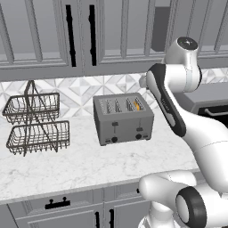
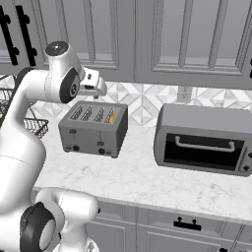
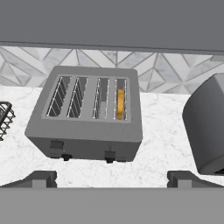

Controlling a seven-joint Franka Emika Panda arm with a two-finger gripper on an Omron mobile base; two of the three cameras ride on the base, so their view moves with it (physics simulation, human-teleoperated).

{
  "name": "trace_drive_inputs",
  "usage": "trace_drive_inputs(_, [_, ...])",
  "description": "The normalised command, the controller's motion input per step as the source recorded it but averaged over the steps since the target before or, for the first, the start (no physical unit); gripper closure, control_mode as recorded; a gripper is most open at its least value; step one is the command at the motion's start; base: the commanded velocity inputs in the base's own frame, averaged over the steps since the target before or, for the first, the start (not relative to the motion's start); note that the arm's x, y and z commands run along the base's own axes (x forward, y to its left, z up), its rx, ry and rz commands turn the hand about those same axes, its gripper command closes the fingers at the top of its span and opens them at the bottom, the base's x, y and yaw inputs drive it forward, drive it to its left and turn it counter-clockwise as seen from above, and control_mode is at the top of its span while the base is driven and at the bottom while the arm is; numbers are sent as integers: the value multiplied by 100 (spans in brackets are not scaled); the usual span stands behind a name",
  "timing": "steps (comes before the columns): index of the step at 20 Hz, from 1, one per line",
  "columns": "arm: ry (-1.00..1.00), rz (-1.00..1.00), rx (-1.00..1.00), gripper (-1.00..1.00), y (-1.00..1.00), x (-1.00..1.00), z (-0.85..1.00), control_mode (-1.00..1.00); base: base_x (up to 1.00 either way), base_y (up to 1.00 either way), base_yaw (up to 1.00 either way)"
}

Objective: Start the toaster. Once the lever pops up, take the bread to the plate on the dining counter.

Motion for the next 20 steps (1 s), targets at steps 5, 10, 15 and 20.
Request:
trace_drive_inputs(5, [0, 0, 0, -100, 0, 0, 0, -100, 0, 0, 0])
trace_drive_inputs(10, [0, 0, 0, -100, 0, 0, 0, -100, 0, 0, 0])
trace_drive_inputs(15, [0, 0, 0, -100, 0, 0, 0, -100, 0, 0, 0])
trace_drive_inputs(20, [0, 0, 0, -100, 0, 0, 0, -100, 0, 0, 0])
